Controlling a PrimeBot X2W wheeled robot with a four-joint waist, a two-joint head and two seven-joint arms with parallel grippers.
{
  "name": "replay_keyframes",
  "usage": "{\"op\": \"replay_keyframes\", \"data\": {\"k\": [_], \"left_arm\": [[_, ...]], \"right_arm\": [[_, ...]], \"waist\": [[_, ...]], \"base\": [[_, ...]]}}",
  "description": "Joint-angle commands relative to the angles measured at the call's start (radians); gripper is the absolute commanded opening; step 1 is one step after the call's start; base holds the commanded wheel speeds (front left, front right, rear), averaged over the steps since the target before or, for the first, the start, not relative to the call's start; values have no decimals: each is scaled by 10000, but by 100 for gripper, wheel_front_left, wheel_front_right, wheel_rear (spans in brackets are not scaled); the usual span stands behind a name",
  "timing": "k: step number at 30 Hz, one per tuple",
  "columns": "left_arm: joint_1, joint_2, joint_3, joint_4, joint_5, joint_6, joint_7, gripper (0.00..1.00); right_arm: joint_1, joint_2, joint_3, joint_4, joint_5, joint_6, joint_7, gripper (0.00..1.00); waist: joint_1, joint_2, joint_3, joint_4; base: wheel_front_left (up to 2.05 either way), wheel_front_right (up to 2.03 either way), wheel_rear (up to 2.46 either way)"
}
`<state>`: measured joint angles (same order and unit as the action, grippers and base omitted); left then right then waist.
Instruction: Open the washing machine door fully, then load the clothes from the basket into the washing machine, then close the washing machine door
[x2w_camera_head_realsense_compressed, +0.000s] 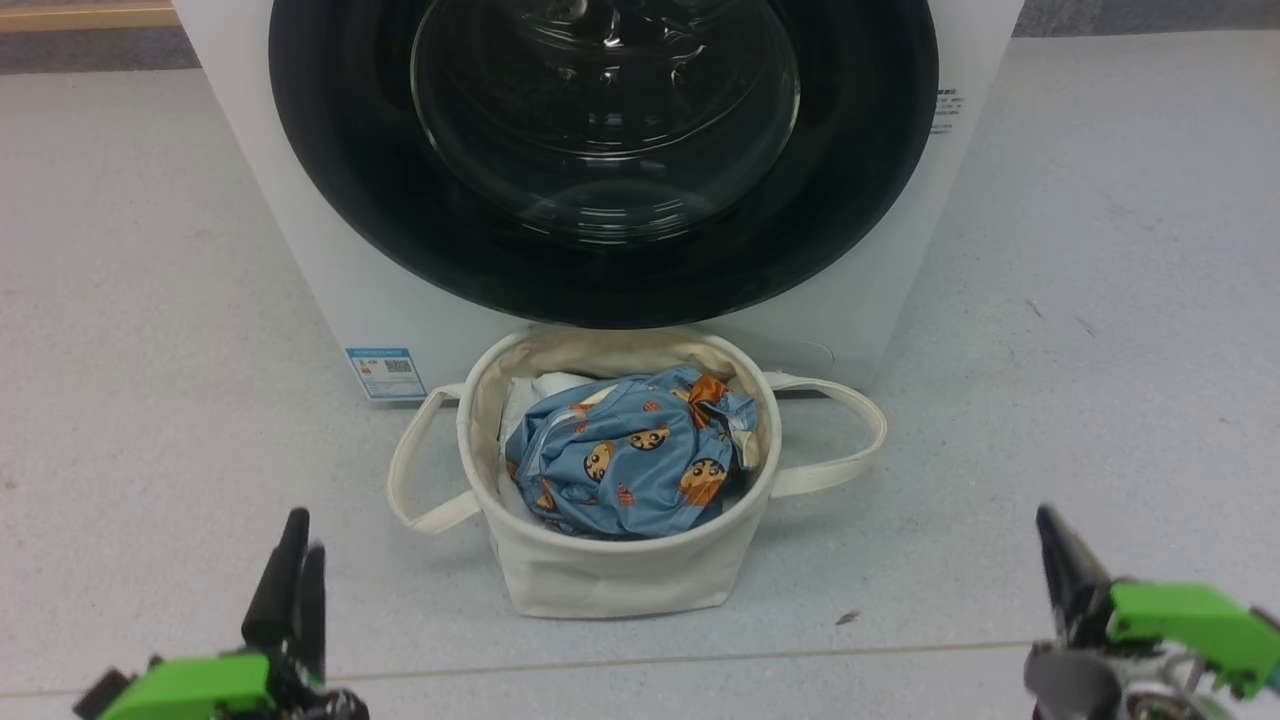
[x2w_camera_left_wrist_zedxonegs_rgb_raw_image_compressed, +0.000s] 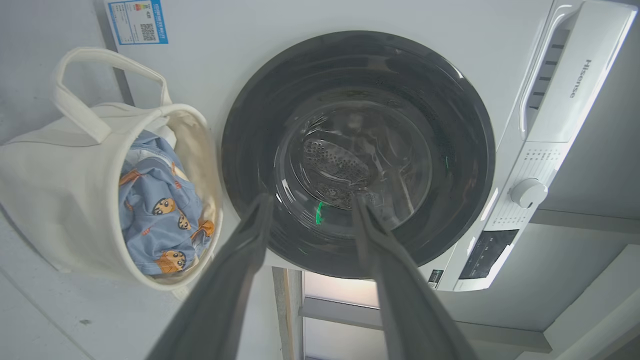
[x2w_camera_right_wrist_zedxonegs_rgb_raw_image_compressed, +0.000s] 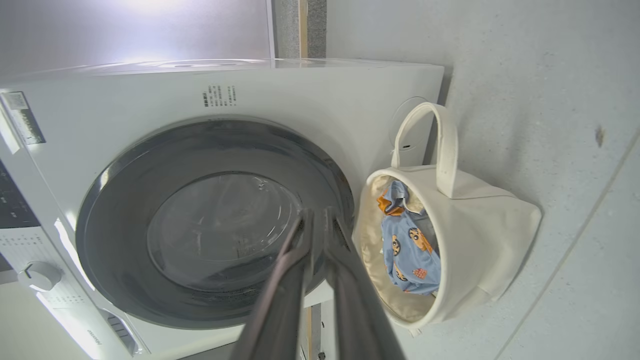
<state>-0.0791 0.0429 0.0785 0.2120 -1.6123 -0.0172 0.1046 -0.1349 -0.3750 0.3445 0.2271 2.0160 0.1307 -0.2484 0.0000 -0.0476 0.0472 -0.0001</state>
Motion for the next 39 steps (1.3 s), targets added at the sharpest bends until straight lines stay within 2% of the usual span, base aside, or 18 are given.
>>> {"op": "replay_keyframes", "data": {"k": [1, 13, 24, 36, 39], "left_arm": [[28, -7, -2, 73, -1, 1, -3, 100], [-18, 3, 63, 293, 24, 73, -50, 100], [-245, 120, 145, 230, 248, 117, -285, 100], [-459, 555, -229, 87, 1448, -8, -805, 100], [-507, 795, -521, 103, 2113, 31, -932, 100]], "right_arm": [[35, 30, 19, 61, -5, 0, 0, 100], [58, 364, -114, 277, -475, 0, 0, 100], [-59, 567, -590, 91, -1051, 0, -21, 100], [-222, 492, -513, -444, -3148, 0, -34, 100], [-257, 358, -339, -506, -3918, 0, -37, 100]], "waist": [[0, 0, 0, 0], [0, 33, -31, 73], [0, 1, -12, 114], [0, 0, -15, 145], [0, 0, -16, 163]], "base": [[0, 0, 0], [0, 0, 0], [0, 0, 0], [0, 0, 0], [0, 0, 0]]}}
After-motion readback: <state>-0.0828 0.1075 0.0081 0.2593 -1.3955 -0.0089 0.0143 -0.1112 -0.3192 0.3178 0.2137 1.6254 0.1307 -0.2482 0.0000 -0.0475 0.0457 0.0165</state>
